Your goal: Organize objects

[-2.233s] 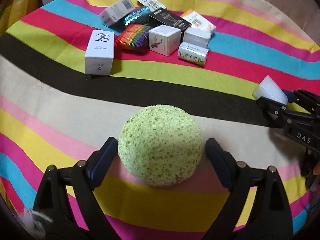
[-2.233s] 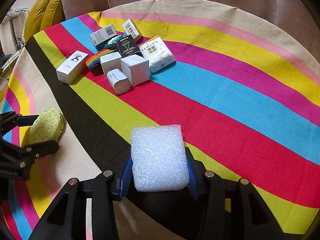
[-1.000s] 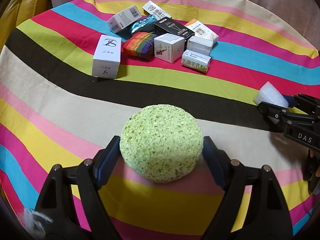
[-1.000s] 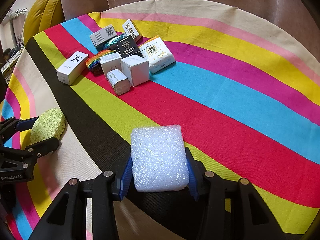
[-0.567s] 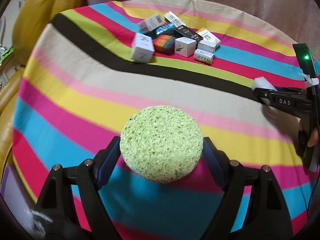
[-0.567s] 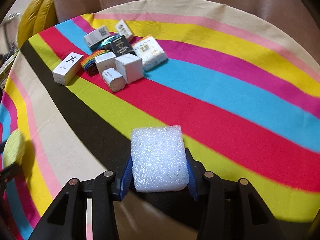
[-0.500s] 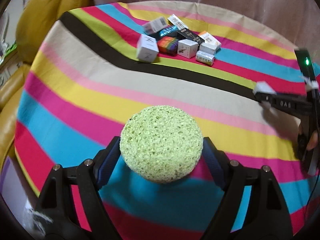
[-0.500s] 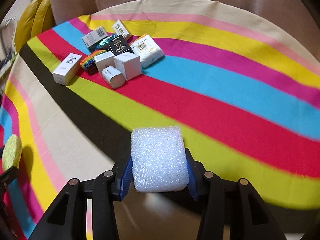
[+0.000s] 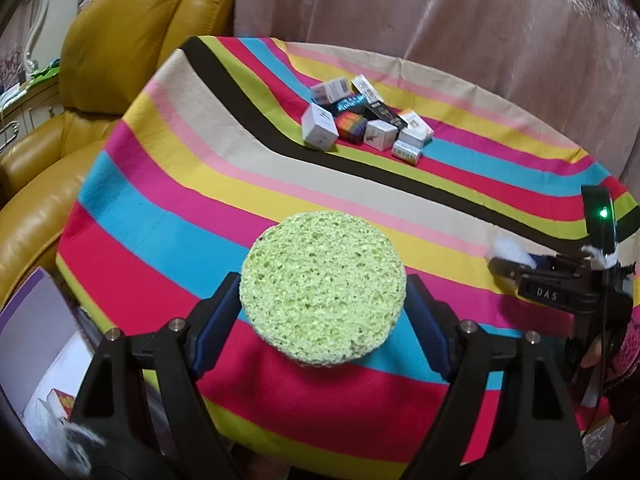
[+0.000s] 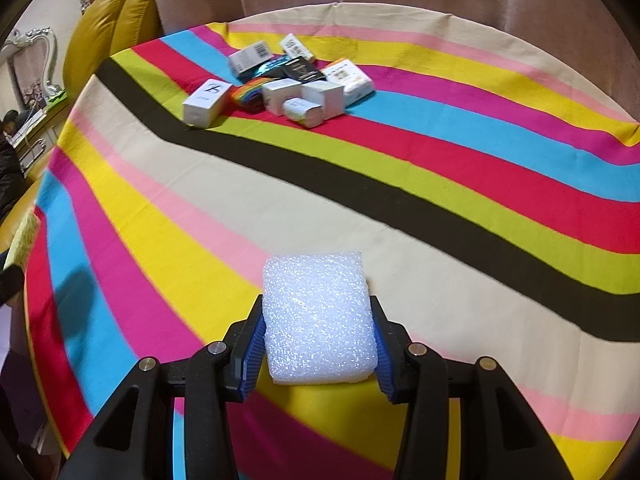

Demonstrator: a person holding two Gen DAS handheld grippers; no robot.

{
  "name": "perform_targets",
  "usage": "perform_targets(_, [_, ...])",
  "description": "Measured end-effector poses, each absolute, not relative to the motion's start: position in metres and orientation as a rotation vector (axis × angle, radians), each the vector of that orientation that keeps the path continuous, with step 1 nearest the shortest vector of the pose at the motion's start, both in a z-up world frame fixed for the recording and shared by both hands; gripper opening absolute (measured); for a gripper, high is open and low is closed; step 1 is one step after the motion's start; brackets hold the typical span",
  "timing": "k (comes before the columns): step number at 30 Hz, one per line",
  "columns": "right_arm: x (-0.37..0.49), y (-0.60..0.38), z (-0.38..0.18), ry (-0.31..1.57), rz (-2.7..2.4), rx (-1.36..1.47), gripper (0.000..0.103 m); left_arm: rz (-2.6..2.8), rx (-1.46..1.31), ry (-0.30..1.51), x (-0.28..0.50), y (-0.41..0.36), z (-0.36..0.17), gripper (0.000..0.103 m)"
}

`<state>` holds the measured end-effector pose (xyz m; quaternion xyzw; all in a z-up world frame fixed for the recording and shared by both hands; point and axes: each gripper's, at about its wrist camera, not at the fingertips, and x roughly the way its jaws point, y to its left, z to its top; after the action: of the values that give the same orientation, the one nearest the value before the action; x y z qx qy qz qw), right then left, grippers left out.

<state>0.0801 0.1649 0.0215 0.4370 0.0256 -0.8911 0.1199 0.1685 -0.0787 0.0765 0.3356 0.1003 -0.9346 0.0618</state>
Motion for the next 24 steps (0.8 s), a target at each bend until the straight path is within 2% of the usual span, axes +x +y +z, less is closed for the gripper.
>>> perform_targets(17, [0.108,0.119,0.061,0.082,-2.536,1.155,0.047,-2.692,0.778,0.516,0.257,-0.174,0.095,0.083])
perform_targets(24, [0.143,0.028,0.091,0.23,-2.364,0.994,0.047,-2.591,0.743,0.566,0.306,-0.214,0.089,0.083])
